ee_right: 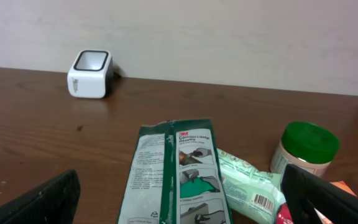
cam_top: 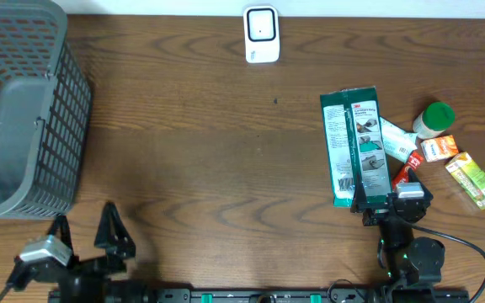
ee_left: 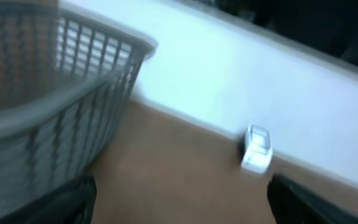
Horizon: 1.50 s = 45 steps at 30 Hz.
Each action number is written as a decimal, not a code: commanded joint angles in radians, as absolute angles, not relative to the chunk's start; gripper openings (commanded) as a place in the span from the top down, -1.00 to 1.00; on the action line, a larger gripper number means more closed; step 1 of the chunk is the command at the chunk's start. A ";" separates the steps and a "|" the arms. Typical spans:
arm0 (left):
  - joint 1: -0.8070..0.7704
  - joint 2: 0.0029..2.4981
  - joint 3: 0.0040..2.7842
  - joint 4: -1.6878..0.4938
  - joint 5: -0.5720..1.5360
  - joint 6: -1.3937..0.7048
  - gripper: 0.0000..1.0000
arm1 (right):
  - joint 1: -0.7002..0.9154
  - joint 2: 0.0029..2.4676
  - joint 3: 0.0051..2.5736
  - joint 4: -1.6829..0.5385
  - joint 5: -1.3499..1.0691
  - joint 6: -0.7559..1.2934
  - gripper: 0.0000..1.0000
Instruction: Scan the item barcode
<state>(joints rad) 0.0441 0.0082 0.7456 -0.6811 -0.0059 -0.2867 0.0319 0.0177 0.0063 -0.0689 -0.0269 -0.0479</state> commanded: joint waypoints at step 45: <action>0.039 0.002 0.004 -0.071 0.014 -0.086 -0.77 | 0.028 0.015 0.005 -0.072 -0.031 -0.058 -0.99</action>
<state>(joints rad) 0.0429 0.0101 0.0120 -0.0200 0.0246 -0.1291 0.0319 0.0177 0.0063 -0.0685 -0.0273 -0.0483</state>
